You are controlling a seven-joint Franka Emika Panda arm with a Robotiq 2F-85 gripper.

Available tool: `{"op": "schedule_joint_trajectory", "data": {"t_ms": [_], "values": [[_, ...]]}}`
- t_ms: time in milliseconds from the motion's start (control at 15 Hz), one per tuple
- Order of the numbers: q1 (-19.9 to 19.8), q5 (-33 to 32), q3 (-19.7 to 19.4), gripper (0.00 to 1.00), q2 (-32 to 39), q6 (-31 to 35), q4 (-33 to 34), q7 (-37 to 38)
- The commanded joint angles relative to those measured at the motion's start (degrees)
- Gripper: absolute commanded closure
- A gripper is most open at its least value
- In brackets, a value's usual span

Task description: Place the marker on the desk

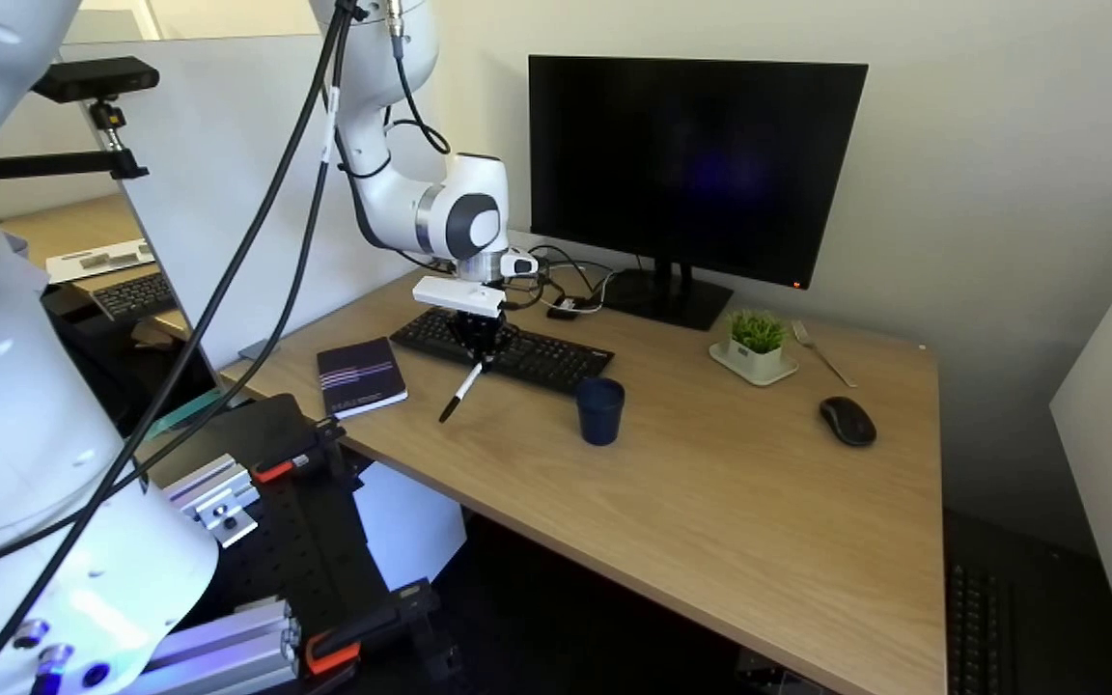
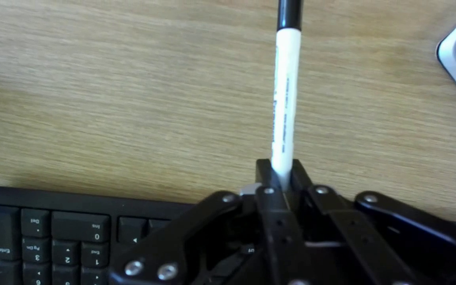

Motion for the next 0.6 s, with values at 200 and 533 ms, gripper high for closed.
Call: {"op": "schedule_joint_trajectory", "data": {"t_ms": [200,533], "values": [[0.4,-0.6,-1.4,0.63,-0.2,1.7,-0.5,1.9],[0.5,-0.6,-2.1,0.37,-0.6,1.9,-0.7,2.5]]}}
